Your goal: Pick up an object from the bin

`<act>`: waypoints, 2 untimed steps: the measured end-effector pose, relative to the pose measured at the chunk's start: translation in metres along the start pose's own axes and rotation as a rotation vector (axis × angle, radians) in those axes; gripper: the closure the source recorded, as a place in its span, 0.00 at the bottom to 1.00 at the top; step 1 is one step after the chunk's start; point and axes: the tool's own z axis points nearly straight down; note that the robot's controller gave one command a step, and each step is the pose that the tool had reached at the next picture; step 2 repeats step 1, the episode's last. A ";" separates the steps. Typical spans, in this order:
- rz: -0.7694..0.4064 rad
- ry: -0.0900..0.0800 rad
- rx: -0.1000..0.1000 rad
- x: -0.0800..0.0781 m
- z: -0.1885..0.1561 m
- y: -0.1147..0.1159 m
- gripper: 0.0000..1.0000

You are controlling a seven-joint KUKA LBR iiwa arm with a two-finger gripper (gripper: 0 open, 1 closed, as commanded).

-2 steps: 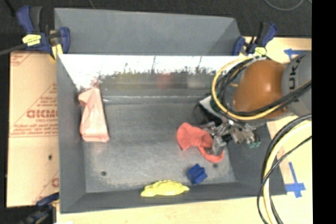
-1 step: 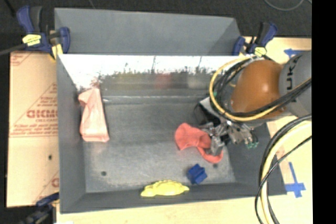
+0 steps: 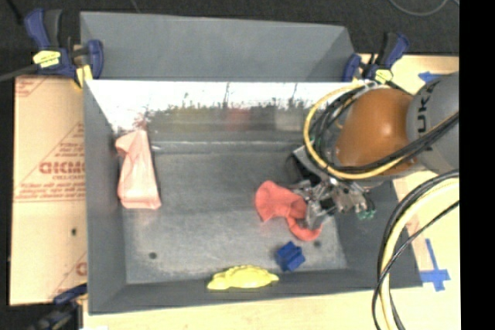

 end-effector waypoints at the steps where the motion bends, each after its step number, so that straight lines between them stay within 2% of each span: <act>1: 0.079 -0.004 0.000 -0.006 0.001 0.000 1.00; 2: 0.079 -0.004 0.000 -0.006 0.001 0.000 1.00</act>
Offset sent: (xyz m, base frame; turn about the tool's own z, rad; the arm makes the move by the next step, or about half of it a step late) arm 0.0191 0.0057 0.2225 -0.0442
